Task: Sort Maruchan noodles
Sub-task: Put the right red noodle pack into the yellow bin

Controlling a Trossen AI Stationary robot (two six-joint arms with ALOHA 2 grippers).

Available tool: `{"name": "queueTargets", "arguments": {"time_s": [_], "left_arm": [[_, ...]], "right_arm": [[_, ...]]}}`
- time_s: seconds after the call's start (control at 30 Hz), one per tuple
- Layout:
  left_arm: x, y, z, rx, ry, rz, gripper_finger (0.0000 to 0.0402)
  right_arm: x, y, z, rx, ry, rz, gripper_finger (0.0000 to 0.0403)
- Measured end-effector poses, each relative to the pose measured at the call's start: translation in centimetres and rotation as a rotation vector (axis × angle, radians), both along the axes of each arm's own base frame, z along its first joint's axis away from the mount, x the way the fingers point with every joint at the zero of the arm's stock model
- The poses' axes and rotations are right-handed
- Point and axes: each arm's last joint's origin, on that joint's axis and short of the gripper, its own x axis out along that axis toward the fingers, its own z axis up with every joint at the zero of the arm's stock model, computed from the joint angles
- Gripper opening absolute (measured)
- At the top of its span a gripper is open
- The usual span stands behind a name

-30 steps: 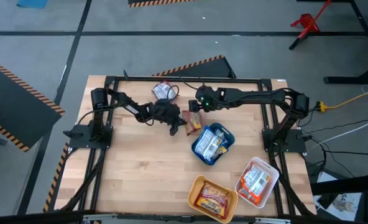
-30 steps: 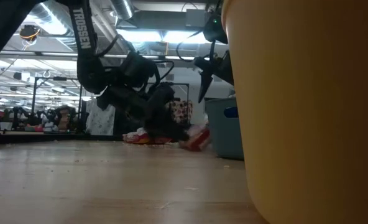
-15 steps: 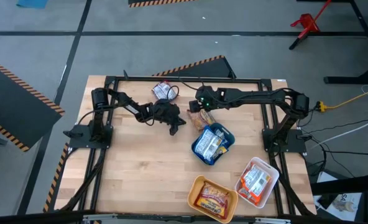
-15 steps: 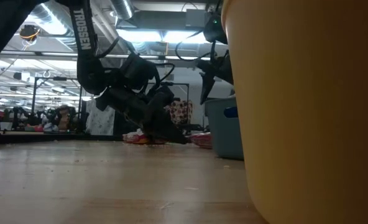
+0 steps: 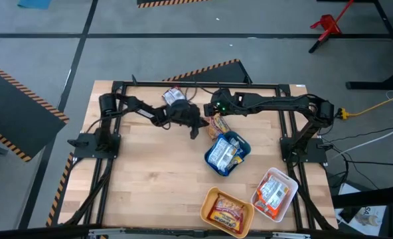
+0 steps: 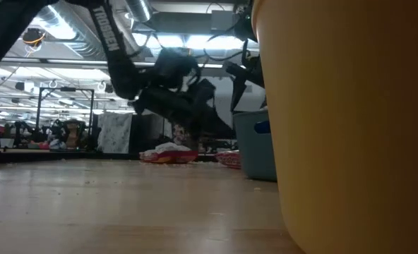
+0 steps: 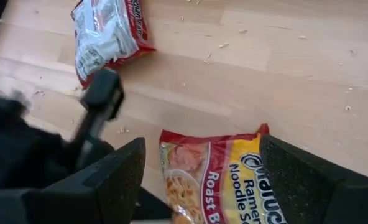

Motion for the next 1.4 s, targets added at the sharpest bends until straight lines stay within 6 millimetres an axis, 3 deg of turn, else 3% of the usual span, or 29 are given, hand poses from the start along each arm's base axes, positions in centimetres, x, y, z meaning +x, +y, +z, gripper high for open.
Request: {"name": "queueTargets", "arguments": {"time_s": [0.2,0.43,0.93,1.13,1.27,1.4], "left_arm": [[0.6,0.1,-2.1,-0.002,0.076,-0.007,0.0],[-0.5,0.4,-3.8,-0.049,0.213,-0.011,0.0],[-0.8,0.6,-3.8,-0.047,0.228,0.001,0.0],[-1.6,1.5,-2.4,-0.063,0.239,0.019,0.0],[-1.8,2.3,0.0,-0.04,0.158,0.029,0.0],[-1.4,2.4,1.0,-0.026,0.046,-0.02,0.0]], "right_arm": [[-0.3,0.1,-0.2,0.022,0.029,-0.003,0.0298],[-0.3,0.2,-0.3,0.045,0.039,0.015,0.0298],[-0.6,0.3,-0.4,0.024,0.088,0.062,0.0298],[-0.5,0.1,0.0,-0.042,0.062,0.022,0.0298],[-0.5,0.1,0.3,-0.046,0.05,0.022,0.0298],[-0.5,0.1,0.3,-0.045,0.051,0.022,0.0298]]}}
